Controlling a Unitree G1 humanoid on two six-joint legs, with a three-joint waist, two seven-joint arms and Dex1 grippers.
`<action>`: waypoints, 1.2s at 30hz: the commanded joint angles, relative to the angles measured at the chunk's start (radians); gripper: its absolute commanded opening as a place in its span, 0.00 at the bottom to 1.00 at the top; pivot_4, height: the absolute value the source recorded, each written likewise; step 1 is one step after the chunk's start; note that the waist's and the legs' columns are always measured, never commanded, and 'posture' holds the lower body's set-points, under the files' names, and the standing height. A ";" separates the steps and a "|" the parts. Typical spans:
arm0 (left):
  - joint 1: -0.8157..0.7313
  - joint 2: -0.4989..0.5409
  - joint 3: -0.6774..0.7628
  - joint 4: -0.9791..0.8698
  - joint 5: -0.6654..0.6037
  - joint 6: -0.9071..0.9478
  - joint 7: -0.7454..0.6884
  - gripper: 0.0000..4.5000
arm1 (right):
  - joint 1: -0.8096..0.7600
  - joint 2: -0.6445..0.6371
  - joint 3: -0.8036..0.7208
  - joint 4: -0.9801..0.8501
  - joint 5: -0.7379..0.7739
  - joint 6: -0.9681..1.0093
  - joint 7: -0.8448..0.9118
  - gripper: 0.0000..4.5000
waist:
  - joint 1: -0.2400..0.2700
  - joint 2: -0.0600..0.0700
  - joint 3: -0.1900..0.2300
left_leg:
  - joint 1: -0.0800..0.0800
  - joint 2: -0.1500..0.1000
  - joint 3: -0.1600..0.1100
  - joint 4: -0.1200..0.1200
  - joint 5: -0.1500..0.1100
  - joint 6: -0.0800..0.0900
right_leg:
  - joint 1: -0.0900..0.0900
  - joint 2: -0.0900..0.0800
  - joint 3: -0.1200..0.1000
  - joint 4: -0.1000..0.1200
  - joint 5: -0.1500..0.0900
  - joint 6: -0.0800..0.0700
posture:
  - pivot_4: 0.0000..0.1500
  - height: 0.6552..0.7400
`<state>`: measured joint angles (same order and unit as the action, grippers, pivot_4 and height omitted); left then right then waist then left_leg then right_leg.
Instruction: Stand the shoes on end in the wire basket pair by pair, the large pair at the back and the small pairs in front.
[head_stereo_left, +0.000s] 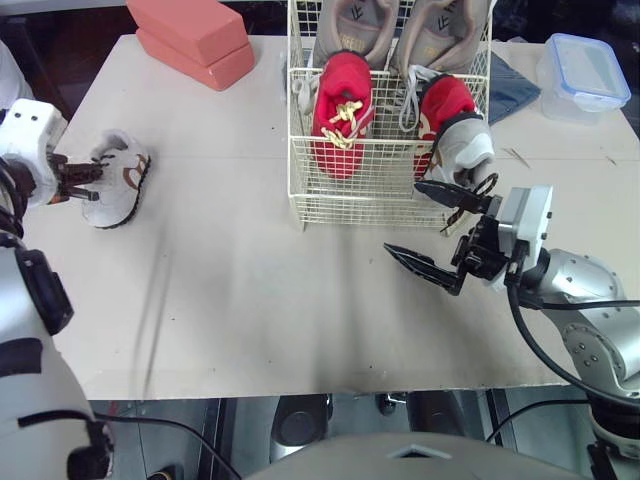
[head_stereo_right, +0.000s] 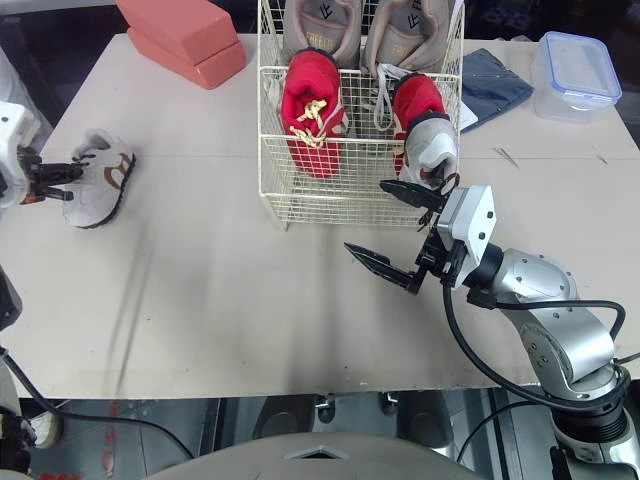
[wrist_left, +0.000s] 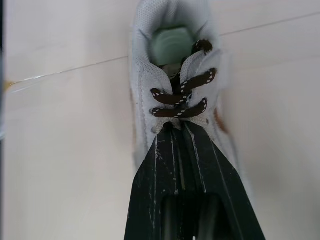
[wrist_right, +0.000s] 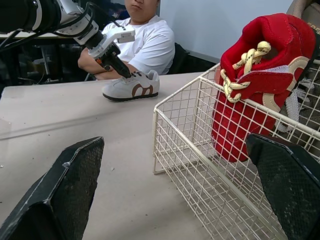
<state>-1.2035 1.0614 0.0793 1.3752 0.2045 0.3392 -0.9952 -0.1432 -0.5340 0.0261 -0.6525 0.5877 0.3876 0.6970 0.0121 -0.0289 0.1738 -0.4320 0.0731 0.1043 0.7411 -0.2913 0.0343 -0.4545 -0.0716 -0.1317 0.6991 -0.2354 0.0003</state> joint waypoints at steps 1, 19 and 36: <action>-0.036 0.042 0.001 -0.027 -0.022 0.044 -0.160 0.01 | -0.008 -0.004 -0.012 -0.022 0.009 -0.014 0.009 1.00 | 0.000 0.000 0.000 | 0.000 0.000 0.000 0.000 0.000 0.000 | 0.000 0.000 0.000 0.000 0.000 0.000 | 1.00 0.36; -0.029 0.087 -0.004 -0.080 -0.080 0.082 -0.402 0.01 | -0.013 0.006 -0.002 -0.011 -0.001 -0.018 0.018 1.00 | -0.006 0.000 0.000 | 0.000 0.000 -0.002 0.001 0.000 0.000 | 0.000 0.000 0.001 0.001 0.000 0.000 | 1.00 0.36; 0.058 0.031 -0.014 -0.157 -0.133 0.106 -0.457 0.01 | 0.003 0.014 -0.007 -0.025 -0.005 -0.016 0.008 1.00 | -0.004 0.000 0.000 | 0.001 0.000 -0.002 0.001 0.000 0.000 | 0.000 0.000 0.002 0.001 0.000 0.000 | 1.00 0.36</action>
<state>-1.1570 1.0816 0.0396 1.2543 0.0956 0.4651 -1.4836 -0.1420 -0.5234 0.0318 -0.6381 0.5718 0.3863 0.7095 0.0085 -0.0289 0.1738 -0.4314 0.0733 0.1012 0.7421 -0.2913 0.0343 -0.4546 -0.0715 -0.1300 0.7004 -0.2353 0.0001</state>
